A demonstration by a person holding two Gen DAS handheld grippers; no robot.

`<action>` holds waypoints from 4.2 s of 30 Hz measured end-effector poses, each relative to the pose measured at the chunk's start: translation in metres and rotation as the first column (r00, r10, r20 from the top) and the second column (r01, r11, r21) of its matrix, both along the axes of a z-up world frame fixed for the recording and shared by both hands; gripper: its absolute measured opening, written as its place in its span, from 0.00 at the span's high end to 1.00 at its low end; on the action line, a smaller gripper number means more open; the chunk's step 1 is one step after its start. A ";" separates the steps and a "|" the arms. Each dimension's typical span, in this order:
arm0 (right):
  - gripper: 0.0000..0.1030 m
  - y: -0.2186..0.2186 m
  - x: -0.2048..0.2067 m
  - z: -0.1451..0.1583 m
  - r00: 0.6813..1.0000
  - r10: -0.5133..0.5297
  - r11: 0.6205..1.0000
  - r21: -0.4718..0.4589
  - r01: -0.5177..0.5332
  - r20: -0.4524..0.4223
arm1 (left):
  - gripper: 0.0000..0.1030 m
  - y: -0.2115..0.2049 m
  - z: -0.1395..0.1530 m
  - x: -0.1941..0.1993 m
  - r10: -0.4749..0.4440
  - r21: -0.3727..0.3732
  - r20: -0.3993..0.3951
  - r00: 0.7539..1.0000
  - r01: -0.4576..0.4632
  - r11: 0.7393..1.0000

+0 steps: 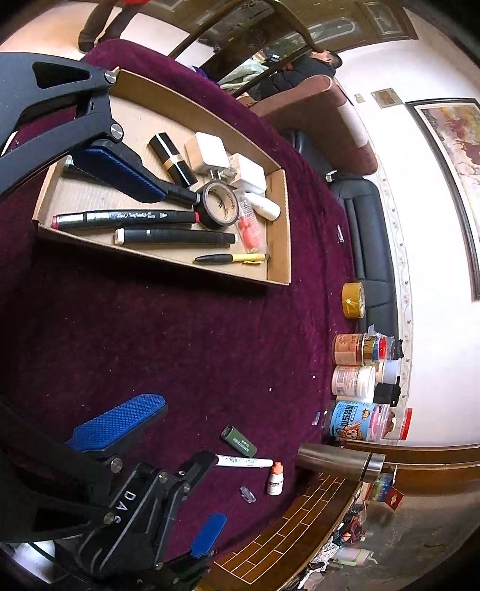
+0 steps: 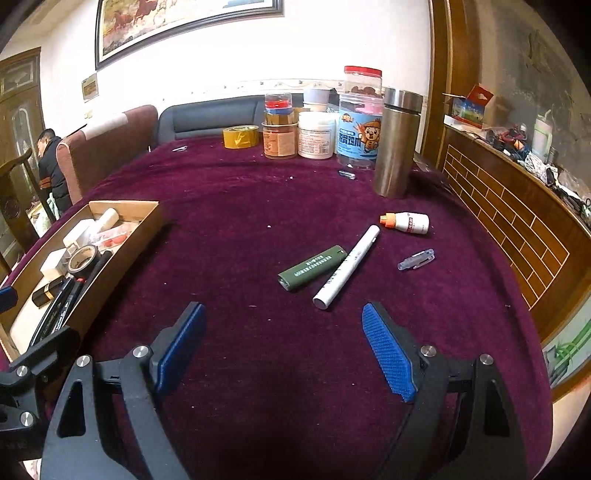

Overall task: Organize rigid objects
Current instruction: 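Withdraw both grippers from the box toward the green lighter and white marker, then grasp green lighter with left gripper while right gripper grasps white marker, then carry green lighter into box with left gripper while right gripper carries white marker there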

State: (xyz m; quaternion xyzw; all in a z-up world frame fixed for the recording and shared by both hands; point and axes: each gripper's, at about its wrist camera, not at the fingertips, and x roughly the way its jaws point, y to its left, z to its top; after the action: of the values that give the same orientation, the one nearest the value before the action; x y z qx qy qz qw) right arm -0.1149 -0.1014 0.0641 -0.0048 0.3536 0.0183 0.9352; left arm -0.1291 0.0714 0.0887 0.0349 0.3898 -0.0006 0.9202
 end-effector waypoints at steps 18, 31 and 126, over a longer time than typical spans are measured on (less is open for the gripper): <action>0.16 -0.124 0.047 -0.009 0.976 -0.215 0.967 0.135 0.218 -0.037 | 0.02 -0.025 -0.020 0.034 -0.158 -0.126 -0.192 0.969 0.135 0.983; 0.16 -0.181 0.061 -0.049 0.958 -0.245 0.868 0.407 0.286 -0.150 | 0.34 -0.118 -0.033 0.121 -0.395 -0.054 -0.145 0.907 0.392 0.919; 0.88 0.301 0.091 -0.062 0.612 0.668 0.738 0.480 -0.473 -0.423 | 0.56 0.291 -0.036 -0.019 0.291 -0.418 -0.113 0.950 -0.311 0.853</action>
State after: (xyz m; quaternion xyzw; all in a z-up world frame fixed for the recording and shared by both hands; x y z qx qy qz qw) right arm -0.0234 0.2001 0.0020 0.0389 0.5875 0.3773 0.7149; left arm -0.1482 0.3624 0.0531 -0.2307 0.4017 0.0565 0.8844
